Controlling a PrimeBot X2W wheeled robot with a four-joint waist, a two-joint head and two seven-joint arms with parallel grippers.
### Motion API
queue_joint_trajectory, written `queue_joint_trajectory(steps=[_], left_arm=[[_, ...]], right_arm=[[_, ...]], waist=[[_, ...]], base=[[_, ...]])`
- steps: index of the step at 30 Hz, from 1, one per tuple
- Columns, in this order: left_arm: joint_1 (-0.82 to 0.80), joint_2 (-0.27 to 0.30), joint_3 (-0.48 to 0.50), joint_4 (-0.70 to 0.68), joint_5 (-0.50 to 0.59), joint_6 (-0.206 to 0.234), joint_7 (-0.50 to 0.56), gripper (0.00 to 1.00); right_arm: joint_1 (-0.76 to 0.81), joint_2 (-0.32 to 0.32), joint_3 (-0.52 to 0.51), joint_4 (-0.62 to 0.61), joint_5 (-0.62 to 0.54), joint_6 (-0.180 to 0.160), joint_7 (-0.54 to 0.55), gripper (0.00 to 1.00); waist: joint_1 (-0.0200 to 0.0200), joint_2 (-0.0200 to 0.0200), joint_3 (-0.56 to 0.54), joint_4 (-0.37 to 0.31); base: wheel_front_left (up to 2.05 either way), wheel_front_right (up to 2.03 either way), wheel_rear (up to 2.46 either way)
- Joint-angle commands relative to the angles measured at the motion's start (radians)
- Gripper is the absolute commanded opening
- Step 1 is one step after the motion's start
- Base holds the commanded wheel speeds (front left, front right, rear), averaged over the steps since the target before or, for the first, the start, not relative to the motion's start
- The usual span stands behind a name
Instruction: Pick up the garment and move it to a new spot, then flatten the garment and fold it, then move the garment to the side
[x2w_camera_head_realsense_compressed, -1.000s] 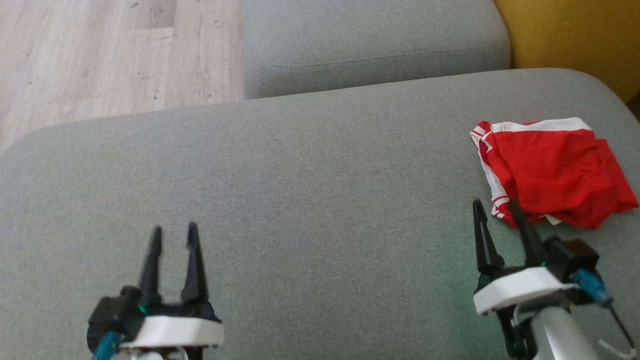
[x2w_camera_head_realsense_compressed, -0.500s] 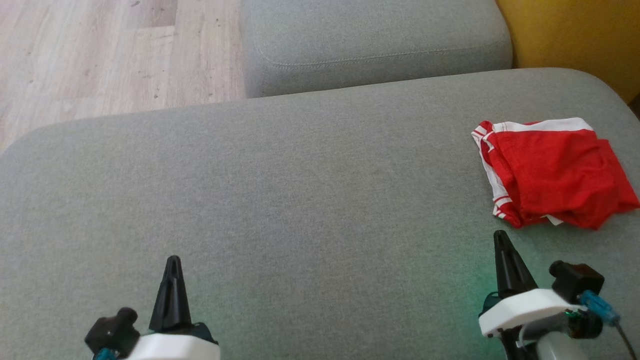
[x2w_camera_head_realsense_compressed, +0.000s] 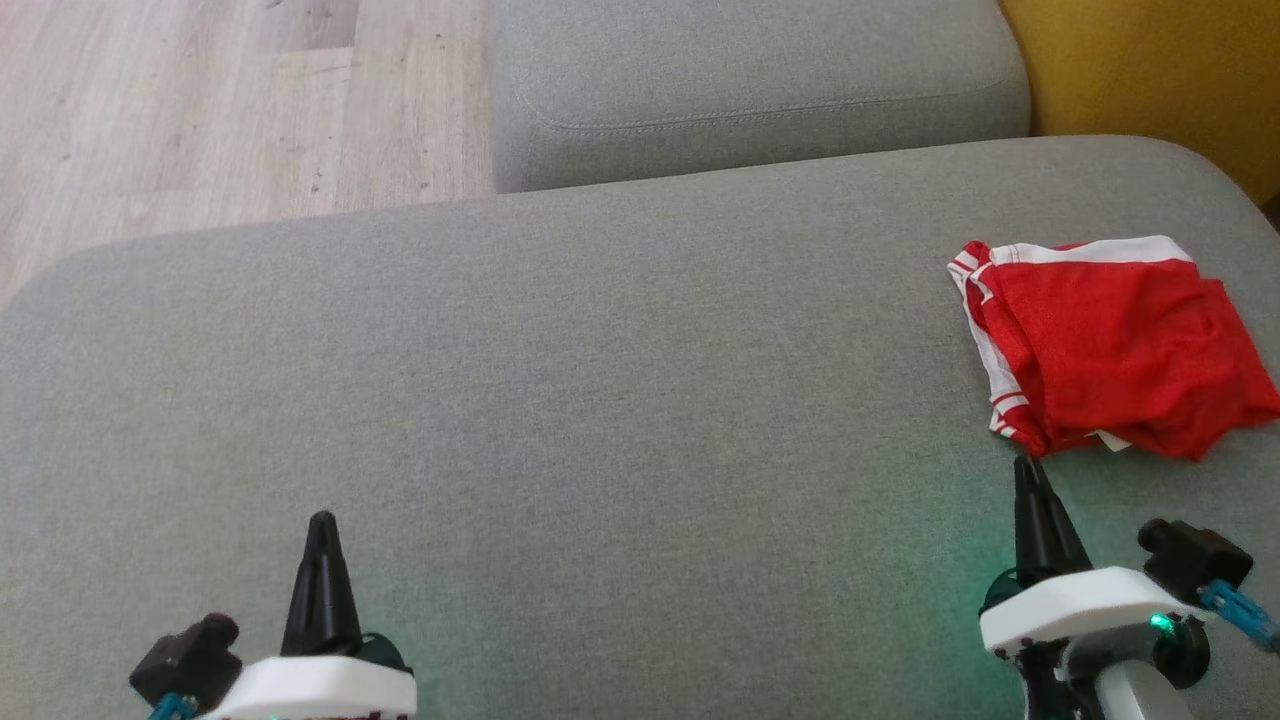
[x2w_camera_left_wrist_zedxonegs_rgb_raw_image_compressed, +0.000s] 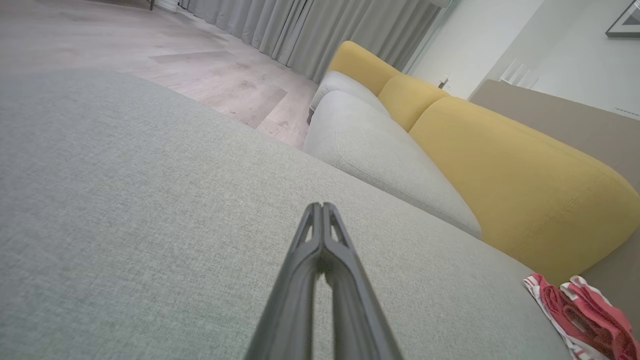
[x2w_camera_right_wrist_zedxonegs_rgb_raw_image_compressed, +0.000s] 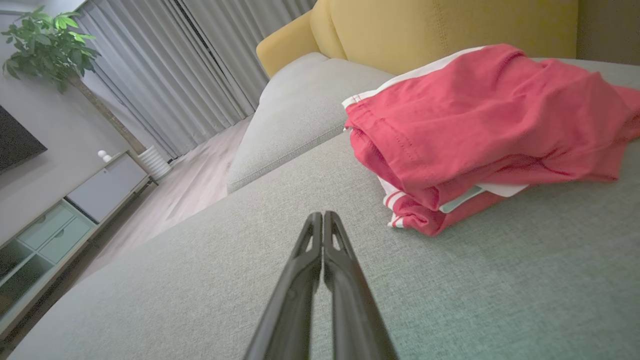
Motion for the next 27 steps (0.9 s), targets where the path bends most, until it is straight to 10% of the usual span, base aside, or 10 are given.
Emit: queue_joint_trajectory(steps=[1,27], left_arm=[[-0.056,0.001,0.02,-0.028,-0.029,-0.004,0.007,0.0],[-0.081,0.002,0.07,-0.023,-0.283,-0.024,0.08,0.0]], right_arm=[[-0.046,-0.002,-0.003,-0.041,0.034,0.002,0.012,0.0],[-0.049,-0.002,-0.039,-0.077,0.316,0.004,0.083,0.0]], waist=[[0.0,0.0,0.0,0.001],[0.0,0.0,0.006,0.009]], base=[[0.0,0.0,0.0],[0.0,0.0,0.0]])
